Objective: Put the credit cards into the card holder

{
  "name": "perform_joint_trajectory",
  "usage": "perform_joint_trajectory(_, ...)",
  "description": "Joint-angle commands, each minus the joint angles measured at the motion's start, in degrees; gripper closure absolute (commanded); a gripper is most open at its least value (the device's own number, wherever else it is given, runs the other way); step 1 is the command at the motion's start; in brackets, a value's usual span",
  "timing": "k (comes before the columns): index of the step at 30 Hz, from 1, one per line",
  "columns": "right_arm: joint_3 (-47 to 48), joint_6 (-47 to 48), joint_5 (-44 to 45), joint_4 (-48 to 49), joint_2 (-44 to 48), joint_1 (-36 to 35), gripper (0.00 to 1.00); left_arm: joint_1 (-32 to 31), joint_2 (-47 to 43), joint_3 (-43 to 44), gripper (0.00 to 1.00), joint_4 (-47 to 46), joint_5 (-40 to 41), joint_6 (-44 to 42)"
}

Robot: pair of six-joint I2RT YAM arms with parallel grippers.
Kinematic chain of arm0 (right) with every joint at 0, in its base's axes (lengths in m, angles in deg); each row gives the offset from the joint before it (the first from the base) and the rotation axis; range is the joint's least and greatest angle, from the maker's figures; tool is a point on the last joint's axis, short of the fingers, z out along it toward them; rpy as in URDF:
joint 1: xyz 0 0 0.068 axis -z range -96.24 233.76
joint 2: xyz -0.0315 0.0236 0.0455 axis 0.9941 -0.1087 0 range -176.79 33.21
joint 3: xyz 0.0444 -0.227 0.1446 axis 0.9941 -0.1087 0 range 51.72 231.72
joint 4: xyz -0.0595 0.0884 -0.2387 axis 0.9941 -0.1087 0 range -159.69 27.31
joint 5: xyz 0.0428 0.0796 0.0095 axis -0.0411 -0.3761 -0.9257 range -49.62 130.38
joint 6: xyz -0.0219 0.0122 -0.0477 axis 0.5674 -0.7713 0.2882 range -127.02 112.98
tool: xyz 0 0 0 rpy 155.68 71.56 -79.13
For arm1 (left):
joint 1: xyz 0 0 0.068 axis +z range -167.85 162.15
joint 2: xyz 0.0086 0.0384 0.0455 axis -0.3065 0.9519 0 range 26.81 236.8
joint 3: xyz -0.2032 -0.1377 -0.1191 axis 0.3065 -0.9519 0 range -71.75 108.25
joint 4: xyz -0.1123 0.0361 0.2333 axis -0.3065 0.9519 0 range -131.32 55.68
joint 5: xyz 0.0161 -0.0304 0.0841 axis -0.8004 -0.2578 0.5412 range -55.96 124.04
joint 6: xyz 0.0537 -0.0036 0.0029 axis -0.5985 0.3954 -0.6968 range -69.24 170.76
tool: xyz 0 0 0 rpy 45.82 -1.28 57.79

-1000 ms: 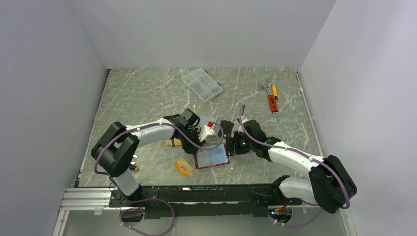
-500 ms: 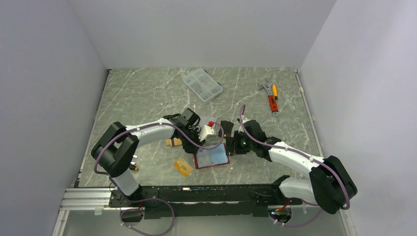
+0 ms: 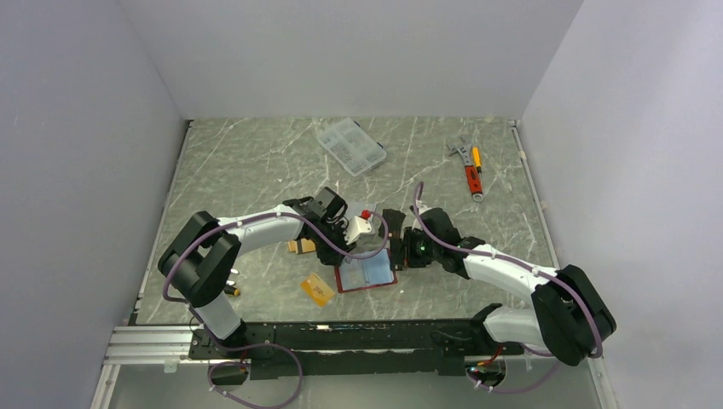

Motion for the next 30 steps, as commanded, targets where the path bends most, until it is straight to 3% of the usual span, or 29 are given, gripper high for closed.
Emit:
perform_joint_trajectory(1, -0.26, -0.24, -0.94, 2.19, -0.59, -0.36, 1.0, -0.3, -0.61, 1.85, 0.71, 0.37, 0.15, -1.29)
perform_joint_trajectory(15, 1.85, 0.06, -0.52, -0.8, 2.48, -0.69, 1.0, -0.54, -0.35, 1.85, 0.73, 0.69, 0.23, -1.8)
perform_joint_trajectory(30, 1.18, -1.47, -3.38, 2.62, 1.49, -1.03, 1.0, -0.9, -0.16, 1.89, 0.75, 1.19, 0.35, -2.35)
